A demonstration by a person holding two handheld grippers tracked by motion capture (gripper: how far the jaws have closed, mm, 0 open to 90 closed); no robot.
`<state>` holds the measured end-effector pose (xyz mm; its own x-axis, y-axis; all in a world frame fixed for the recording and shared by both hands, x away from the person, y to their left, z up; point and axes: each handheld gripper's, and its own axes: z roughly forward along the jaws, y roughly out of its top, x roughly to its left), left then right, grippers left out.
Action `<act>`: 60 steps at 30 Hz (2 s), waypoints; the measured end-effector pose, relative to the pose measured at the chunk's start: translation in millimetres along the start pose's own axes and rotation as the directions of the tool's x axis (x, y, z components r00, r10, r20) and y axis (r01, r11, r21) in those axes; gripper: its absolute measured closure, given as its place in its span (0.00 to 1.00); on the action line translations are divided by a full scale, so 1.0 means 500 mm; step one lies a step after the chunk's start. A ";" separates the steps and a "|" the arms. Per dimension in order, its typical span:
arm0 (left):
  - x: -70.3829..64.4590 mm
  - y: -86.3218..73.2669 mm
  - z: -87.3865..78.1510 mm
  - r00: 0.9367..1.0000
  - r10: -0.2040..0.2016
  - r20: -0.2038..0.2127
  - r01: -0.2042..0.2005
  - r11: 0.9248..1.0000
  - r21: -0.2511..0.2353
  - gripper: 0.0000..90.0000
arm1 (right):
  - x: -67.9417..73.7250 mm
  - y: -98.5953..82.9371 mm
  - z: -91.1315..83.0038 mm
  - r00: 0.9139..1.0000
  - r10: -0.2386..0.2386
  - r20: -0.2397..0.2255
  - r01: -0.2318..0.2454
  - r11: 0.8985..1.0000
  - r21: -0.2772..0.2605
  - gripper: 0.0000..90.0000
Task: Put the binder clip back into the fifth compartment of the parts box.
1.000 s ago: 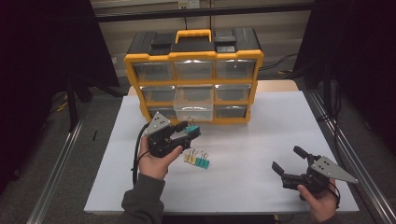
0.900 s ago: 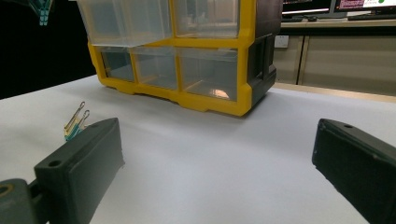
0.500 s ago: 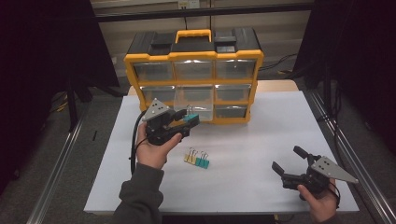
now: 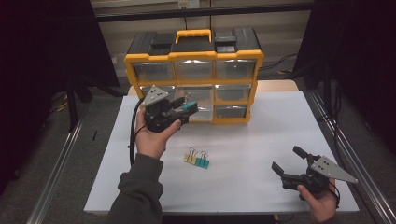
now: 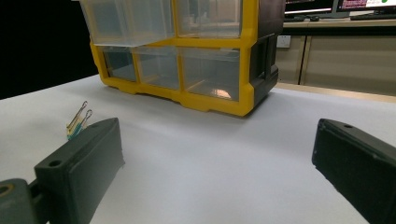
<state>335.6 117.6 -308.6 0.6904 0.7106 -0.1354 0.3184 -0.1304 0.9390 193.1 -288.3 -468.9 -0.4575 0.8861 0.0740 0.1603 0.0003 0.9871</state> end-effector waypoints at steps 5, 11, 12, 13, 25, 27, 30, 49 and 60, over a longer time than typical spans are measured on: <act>0.006 0.020 0.012 1.000 -0.001 -0.019 0.001 1.000 -0.010 0.53 | -0.001 0.000 0.000 1.000 -0.001 0.000 0.001 1.000 -0.001 0.02; 0.021 0.034 0.031 0.998 0.009 -0.058 -0.010 1.000 -0.016 0.53 | 0.000 0.000 0.001 1.000 0.002 0.000 -0.002 1.000 -0.004 0.02; 0.022 0.036 0.033 0.997 0.010 -0.079 -0.011 1.000 -0.011 0.53 | -0.001 0.000 0.000 1.000 0.001 -0.003 -0.001 1.000 -0.001 0.02; 0.025 0.035 0.038 0.997 0.008 -0.075 -0.009 1.000 -0.017 0.53 | -0.001 0.000 0.000 1.000 0.002 -0.006 -0.002 1.000 -0.006 0.02; 0.037 0.023 0.082 0.995 0.040 -0.087 -0.038 0.999 0.021 0.51 | 0.000 -0.001 0.001 1.000 0.011 -0.010 -0.011 1.000 -0.004 0.02; 0.036 0.022 0.085 0.995 0.026 -0.092 -0.024 0.999 0.021 0.40 | 0.000 -0.001 0.001 1.000 0.012 -0.010 -0.012 1.000 -0.004 0.02; 0.034 0.020 0.085 0.996 0.045 -0.079 -0.043 0.998 0.036 0.32 | 0.000 -0.001 0.001 1.000 0.014 -0.011 -0.014 1.000 -0.003 0.02; 0.034 -0.039 0.013 0.996 0.056 -0.073 -0.056 0.998 0.002 0.11 | 0.000 -0.002 0.002 1.000 0.006 -0.009 -0.006 1.000 -0.001 0.02; 0.030 -0.095 -0.008 0.997 0.038 -0.068 -0.039 0.999 -0.014 0.11 | 0.001 -0.003 0.002 1.000 0.003 -0.014 -0.003 1.000 0.001 0.02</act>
<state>328.3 137.4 -354.2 0.6561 0.7507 -0.0776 0.2823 -0.1488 0.9477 193.7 -287.5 -470.3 -0.4696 0.8793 0.0791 0.1628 -0.0018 0.9867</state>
